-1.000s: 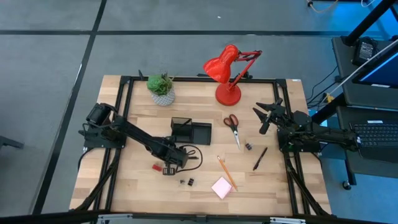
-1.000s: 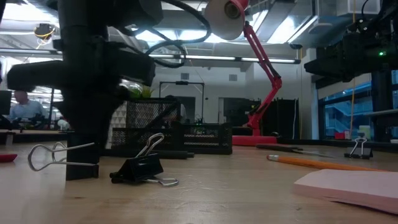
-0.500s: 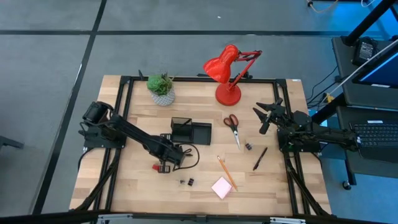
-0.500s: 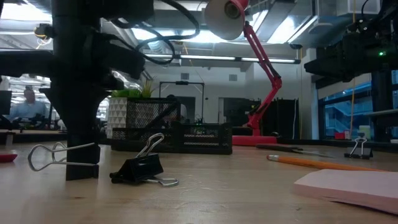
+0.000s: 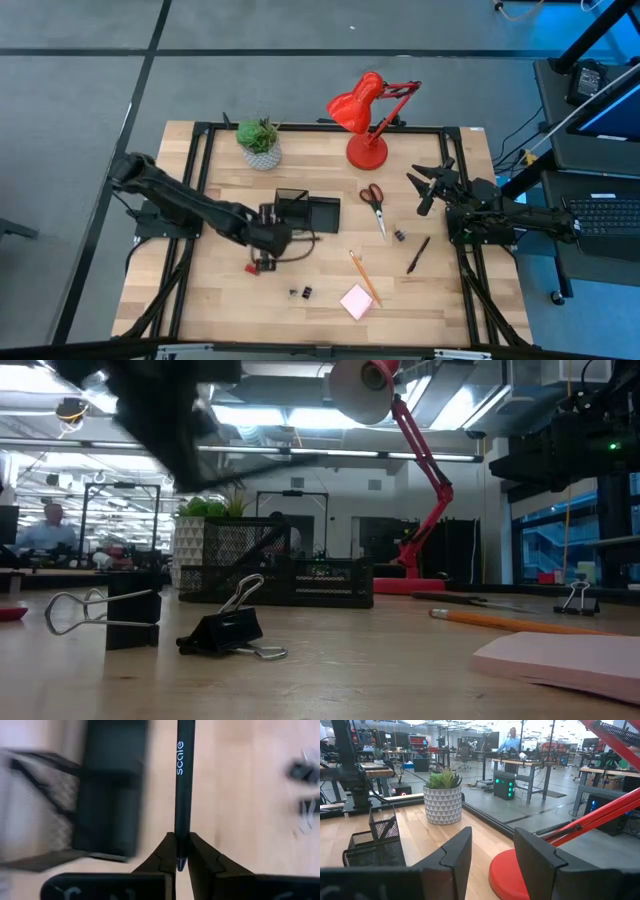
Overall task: Pick and place office supplies into organizer
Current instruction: Put the left black pen into the black desk organizer
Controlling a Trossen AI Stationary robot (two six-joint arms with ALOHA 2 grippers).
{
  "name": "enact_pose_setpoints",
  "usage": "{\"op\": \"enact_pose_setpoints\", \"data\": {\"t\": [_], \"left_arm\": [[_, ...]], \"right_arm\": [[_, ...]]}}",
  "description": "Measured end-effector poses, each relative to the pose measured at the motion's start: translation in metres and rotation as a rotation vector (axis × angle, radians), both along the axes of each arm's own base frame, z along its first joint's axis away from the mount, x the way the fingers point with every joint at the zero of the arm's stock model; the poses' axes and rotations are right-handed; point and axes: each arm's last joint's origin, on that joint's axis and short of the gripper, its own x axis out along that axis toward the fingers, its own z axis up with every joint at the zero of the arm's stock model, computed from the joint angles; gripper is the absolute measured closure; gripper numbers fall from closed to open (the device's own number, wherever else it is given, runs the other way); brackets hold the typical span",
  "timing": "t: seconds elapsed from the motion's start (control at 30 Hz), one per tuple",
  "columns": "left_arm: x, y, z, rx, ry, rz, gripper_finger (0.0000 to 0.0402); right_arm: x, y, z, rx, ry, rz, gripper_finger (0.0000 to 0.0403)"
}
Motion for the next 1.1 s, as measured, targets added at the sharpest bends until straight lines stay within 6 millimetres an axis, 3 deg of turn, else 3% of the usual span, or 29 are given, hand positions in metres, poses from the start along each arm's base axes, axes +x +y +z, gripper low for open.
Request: {"op": "enact_pose_setpoints", "data": {"t": [0.13,0.3,0.77,0.97,1.1], "left_arm": [[-0.011,0.015,0.026,0.095,-0.137,0.09,0.0383],[-0.021,0.034,0.033,0.173,-0.228,0.137,0.0383],[-0.043,0.074,0.0,0.049,-0.682,-0.027,0.0383],[-0.047,0.087,-0.023,0.02,-0.761,-0.074,0.0384],[-0.049,0.096,-0.03,0.01,-0.773,-0.066,0.0384]], "right_arm": [[0.0,0.0,0.0,0.0,0.0,0.0,0.0253],[0.0,0.0,0.0,0.0,0.0,0.0,0.0253],[0.0,0.0,0.004,0.014,-0.06,0.002,0.0253],[0.0,0.0,0.006,0.04,-0.092,0.009,0.0253],[0.003,0.004,0.011,-0.014,-0.127,0.161,0.0253]]}}
